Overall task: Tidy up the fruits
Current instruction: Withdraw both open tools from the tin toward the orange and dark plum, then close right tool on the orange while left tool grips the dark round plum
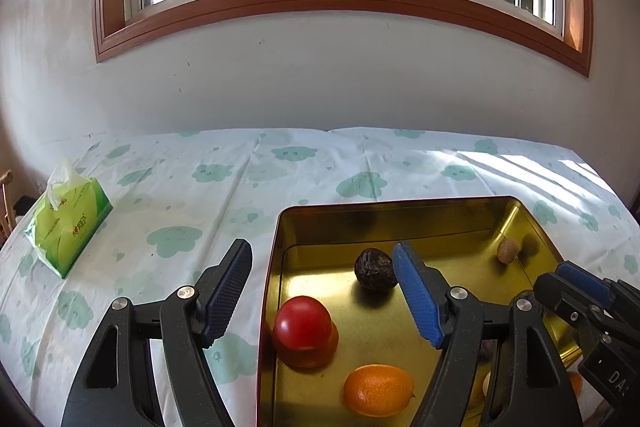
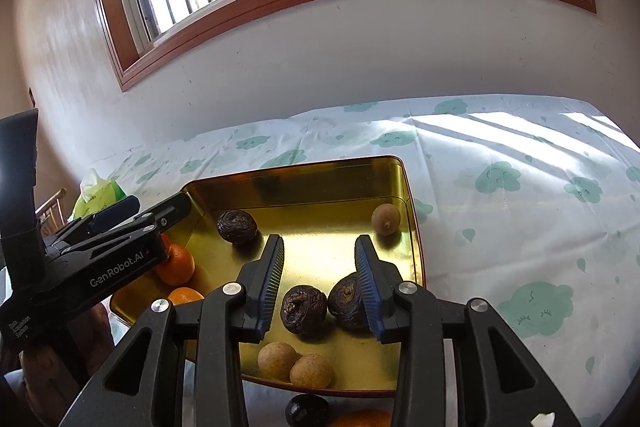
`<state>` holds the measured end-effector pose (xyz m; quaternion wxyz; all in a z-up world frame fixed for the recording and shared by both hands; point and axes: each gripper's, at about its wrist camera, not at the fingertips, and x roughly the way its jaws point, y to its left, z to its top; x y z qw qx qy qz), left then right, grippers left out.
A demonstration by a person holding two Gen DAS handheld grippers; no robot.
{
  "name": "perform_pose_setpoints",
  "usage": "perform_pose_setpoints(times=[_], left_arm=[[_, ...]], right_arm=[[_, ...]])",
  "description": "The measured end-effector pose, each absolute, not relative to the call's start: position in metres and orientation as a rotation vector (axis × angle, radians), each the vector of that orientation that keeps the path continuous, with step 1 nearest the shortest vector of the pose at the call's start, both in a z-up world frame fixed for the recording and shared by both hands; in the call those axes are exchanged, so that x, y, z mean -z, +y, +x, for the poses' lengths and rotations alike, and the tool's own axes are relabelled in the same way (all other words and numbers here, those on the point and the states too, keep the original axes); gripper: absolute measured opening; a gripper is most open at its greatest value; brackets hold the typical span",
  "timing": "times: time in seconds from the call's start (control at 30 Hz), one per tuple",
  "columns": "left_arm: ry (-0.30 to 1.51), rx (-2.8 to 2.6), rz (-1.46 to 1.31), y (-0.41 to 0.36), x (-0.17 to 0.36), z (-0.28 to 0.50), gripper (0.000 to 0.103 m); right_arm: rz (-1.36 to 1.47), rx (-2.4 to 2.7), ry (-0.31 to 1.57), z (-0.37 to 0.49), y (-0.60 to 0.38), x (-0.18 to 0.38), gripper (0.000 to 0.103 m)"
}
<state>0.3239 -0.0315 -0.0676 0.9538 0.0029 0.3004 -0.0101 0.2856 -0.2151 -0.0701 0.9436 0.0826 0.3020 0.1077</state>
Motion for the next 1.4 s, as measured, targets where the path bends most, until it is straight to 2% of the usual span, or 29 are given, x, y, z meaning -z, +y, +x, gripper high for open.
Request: perform_pose_setpoints(times=[0.17, 0.3, 0.53, 0.6, 0.63, 0.77, 0.83, 0.87, 1.0, 1.2, 1.27, 1.33, 1.4], left_arm=[[0.594, 0.023, 0.009, -0.027, 0.057, 0.307, 0.074], [0.586, 0.058, 0.007, -0.024, 0.047, 0.282, 0.074], [0.662, 0.132, -0.009, -0.032, 0.060, 0.226, 0.074], [0.701, 0.147, -0.021, -0.034, 0.069, 0.214, 0.074], [0.722, 0.160, -0.028, -0.035, 0.074, 0.209, 0.074], [0.784, 0.219, -0.046, -0.041, 0.088, 0.197, 0.074], [0.795, 0.259, -0.052, -0.048, 0.089, 0.195, 0.073], [0.793, 0.274, -0.055, -0.052, 0.088, 0.195, 0.074], [0.825, 0.324, -0.105, -0.067, 0.086, 0.202, 0.074], [0.861, 0.336, -0.099, -0.110, 0.092, 0.219, 0.073], [0.882, 0.313, -0.081, -0.124, 0.097, 0.224, 0.069], [0.914, 0.297, -0.092, -0.132, 0.103, 0.231, 0.061], [0.930, 0.276, -0.104, -0.136, 0.106, 0.236, 0.059]], right_arm=[[0.183, -0.184, 0.612, 0.252, -0.246, 0.067, 0.035], [0.160, -0.233, 0.682, 0.226, -0.271, 0.077, 0.040], [0.048, -0.364, 0.779, 0.206, -0.258, 0.100, 0.040], [0.021, -0.369, 0.785, 0.208, -0.249, 0.106, 0.044], [0.019, -0.378, 0.812, 0.212, -0.246, 0.110, 0.051], [0.048, -0.377, 0.851, 0.226, -0.246, 0.115, 0.053], [0.047, -0.380, 0.856, 0.230, -0.246, 0.115, 0.049], [0.049, -0.394, 0.862, 0.231, -0.246, 0.115, 0.038], [0.058, -0.322, 0.844, 0.219, -0.259, 0.113, 0.036], [0.241, -0.172, 0.798, 0.200, -0.309, 0.112, 0.037], [0.242, -0.178, 0.795, 0.199, -0.309, 0.112, 0.037], [0.255, -0.188, 0.806, 0.202, -0.310, 0.114, 0.037], [0.280, -0.198, 0.801, 0.202, -0.314, 0.115, 0.037]])
